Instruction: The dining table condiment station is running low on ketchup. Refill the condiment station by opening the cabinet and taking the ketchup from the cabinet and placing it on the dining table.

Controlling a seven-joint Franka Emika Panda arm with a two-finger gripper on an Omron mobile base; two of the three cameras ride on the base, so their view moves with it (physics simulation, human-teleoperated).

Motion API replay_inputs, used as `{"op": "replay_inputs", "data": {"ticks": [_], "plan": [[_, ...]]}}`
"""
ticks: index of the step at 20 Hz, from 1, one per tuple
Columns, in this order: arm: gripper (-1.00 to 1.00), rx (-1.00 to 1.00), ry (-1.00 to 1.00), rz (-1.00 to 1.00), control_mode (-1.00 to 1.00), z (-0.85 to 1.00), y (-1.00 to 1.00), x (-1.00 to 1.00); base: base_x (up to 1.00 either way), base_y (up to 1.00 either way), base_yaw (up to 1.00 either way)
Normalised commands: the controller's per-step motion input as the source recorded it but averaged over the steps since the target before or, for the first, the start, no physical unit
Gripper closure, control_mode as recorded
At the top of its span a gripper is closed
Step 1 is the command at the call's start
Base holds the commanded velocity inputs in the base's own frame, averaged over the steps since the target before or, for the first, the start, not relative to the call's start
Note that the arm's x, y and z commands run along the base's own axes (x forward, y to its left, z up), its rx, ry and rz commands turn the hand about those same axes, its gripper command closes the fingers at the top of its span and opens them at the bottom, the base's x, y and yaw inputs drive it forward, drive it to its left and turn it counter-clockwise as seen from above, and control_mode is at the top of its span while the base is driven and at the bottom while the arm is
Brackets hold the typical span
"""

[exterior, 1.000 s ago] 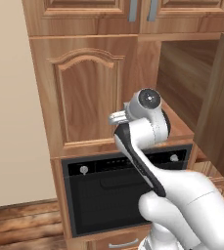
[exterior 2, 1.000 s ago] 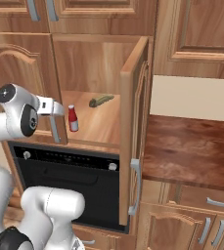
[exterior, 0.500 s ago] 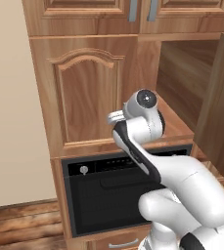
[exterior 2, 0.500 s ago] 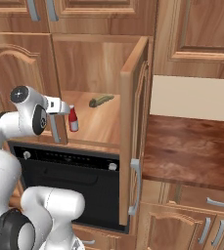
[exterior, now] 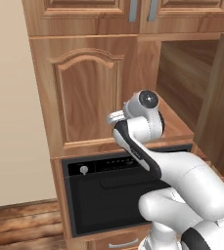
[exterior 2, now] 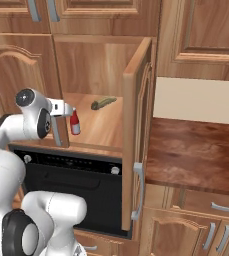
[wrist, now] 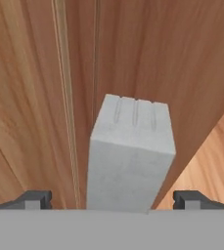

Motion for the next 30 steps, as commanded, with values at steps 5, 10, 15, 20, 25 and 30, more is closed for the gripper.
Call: {"op": "replay_inputs", "data": {"ticks": [5,10,15,20,25,30], "plan": [[1.00,0.00,0.00,0.00,-1.00,-0.32,0.21,0.38,0.00,0.00,0.00],[1.00,0.00,-0.11,0.00,-1.00,-0.17,0.13,0.20,0.00,0.00,0.00],[1.00,0.00,-0.21,0.01,-1.00,-0.10,0.23,0.06,0.00,0.00,0.00],[1.00,0.00,-0.08,0.10,-1.00,-0.10,0.21,-0.21,0.00,0.00,0.00],[1.00,0.03,0.00,0.03,-1.00,-0.01,0.32,-0.76,0.00,0.00,0.00],[1.00,0.03,0.00,0.00,-1.00,0.00,0.48,-0.89,0.00,0.00,0.00]]}}
